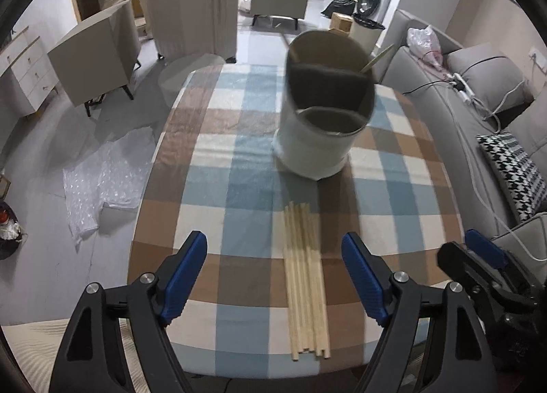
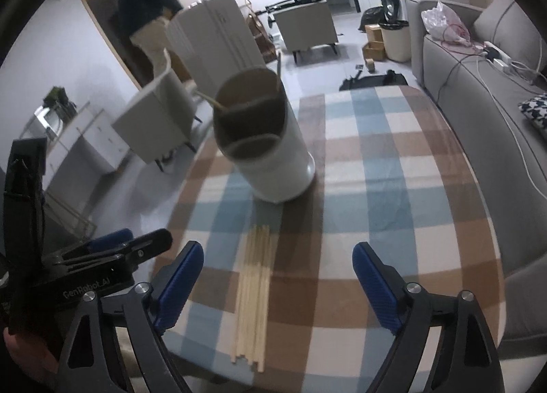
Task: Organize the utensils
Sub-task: 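Lower the right tool onto the bundle and close on another chopstick, then lift the chopstick with the right tool while the left tool grasps another chopstick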
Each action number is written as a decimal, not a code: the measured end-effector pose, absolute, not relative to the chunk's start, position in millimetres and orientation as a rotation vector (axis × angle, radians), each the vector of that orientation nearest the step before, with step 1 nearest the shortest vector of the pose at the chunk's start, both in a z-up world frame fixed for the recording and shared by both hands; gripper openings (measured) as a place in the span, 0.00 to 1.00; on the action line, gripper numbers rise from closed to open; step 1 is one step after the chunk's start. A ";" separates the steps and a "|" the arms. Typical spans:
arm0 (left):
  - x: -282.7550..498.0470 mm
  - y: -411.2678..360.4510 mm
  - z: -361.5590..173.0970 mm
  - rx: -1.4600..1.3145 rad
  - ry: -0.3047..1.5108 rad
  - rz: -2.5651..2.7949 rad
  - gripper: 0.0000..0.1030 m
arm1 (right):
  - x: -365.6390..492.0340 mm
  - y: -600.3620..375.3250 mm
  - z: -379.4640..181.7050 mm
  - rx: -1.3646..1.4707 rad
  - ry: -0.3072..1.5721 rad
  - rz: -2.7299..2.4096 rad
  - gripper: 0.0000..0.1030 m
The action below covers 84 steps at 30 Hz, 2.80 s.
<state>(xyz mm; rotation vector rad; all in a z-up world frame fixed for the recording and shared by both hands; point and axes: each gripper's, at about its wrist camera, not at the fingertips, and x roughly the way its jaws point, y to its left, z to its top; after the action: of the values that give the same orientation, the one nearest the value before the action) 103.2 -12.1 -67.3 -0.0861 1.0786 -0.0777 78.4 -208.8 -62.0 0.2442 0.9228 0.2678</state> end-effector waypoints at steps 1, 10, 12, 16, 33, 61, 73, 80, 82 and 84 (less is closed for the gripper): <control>103.1 -10.1 -72.6 -0.084 1.082 -0.068 0.75 | 78.9 -208.2 -65.5 0.236 0.931 0.264 0.88; 112.8 11.0 -100.2 -0.140 1.174 -0.036 0.75 | 94.5 -199.8 -98.1 0.214 1.039 0.222 0.89; 115.9 16.3 -103.8 -0.162 1.191 -0.033 0.75 | 100.8 -194.3 -105.4 0.199 1.073 0.222 0.89; 122.0 29.6 -111.3 -0.177 1.218 0.002 0.75 | 114.9 -178.8 -122.8 0.149 1.146 0.241 0.73; 135.9 70.5 -143.1 -0.347 1.365 0.031 0.75 | 170.1 -129.6 -180.3 -0.001 1.357 0.312 0.21; 136.3 91.2 -142.0 -0.446 1.379 0.047 0.75 | 189.1 -86.3 -187.4 -0.203 1.411 0.252 0.15; 142.9 77.4 -149.2 -0.397 1.406 0.062 0.75 | 173.5 -124.9 -168.0 -0.018 1.325 0.247 0.02; 149.4 41.5 -162.1 -0.291 1.442 0.007 0.75 | 174.7 -210.7 -138.8 0.356 1.247 0.217 0.02; 149.7 31.8 -166.3 -0.267 1.453 -0.009 0.75 | 175.2 -230.7 -136.9 0.453 1.241 0.214 0.02; 150.9 23.6 -170.9 -0.245 1.465 -0.021 0.75 | 170.7 -249.3 -139.0 0.549 1.232 0.206 0.02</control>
<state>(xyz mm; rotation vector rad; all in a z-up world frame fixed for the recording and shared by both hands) 150.9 23.6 -170.9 -0.2451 1.4646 -0.0208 170.7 -249.3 -139.0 0.5494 1.2316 0.2064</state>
